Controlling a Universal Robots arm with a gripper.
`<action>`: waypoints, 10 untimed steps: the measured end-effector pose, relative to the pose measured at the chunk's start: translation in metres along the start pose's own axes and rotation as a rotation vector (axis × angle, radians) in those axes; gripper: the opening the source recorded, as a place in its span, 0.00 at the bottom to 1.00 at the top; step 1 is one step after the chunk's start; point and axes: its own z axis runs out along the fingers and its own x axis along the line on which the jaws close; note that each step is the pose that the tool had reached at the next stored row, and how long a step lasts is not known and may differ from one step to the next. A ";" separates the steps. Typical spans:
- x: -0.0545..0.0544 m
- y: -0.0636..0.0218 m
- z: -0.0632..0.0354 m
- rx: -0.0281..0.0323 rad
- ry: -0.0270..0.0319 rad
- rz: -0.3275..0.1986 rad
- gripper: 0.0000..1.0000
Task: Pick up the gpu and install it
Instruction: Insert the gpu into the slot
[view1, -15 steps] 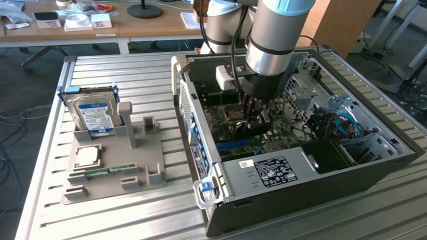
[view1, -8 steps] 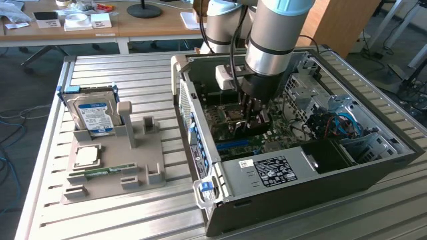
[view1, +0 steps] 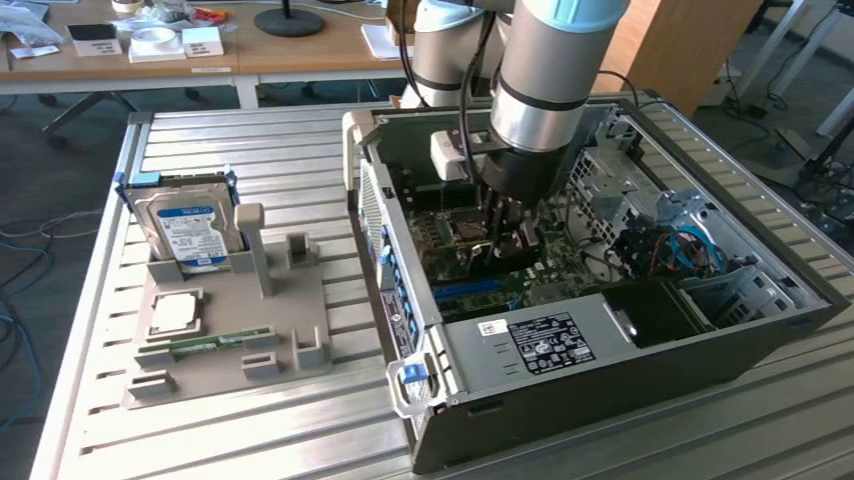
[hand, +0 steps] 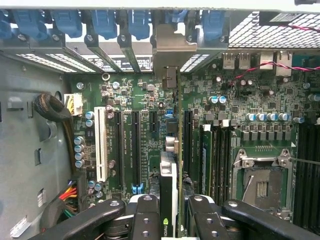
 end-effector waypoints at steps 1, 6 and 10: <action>0.000 0.0003 0.0001 0.0001 -0.0001 0.000 0.26; 0.000 0.0015 0.0001 0.0000 -0.0001 0.000 0.26; 0.000 0.0023 0.0001 0.0000 -0.0001 0.000 0.26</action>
